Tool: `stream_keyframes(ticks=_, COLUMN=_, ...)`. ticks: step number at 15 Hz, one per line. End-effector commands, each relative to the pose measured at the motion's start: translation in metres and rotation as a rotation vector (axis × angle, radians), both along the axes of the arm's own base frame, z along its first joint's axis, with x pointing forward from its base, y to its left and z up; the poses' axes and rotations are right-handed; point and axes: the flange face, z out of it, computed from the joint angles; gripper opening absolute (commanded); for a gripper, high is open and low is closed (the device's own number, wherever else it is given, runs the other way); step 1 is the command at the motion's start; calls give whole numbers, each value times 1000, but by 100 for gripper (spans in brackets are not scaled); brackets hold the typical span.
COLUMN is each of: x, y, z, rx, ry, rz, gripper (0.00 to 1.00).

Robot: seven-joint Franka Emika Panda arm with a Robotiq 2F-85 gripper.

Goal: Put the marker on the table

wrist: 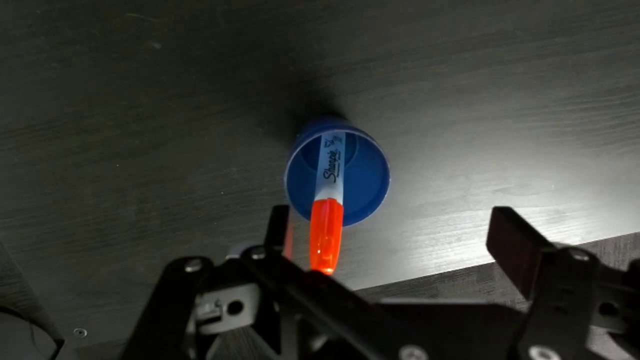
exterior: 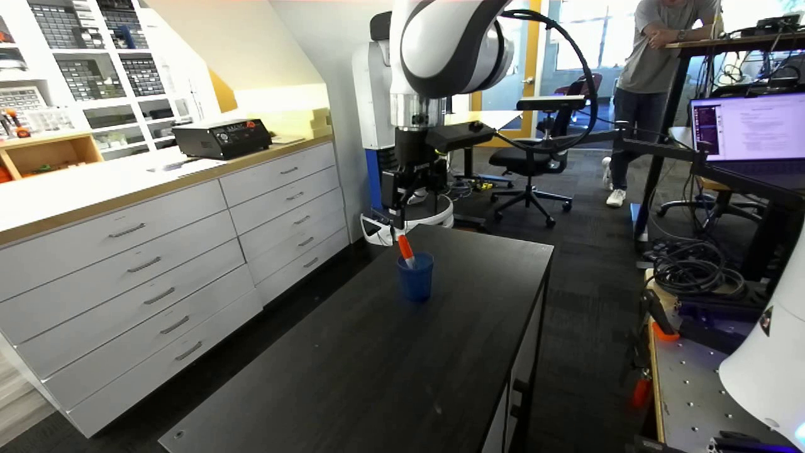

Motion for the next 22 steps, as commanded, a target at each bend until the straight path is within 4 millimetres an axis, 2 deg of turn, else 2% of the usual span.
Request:
stream_keyframes(ticks=1, x=16, y=-9, z=-3, rx=3, ry=0, rz=3, gripper=100)
stream_keyframes(ticks=15, x=55, y=-23, z=-22, rx=-1, ry=8, rz=8, gripper=100)
stream_keyframes(ticks=22, x=61, y=-37, z=-43, rx=2, ry=35, rz=-12, gripper=100)
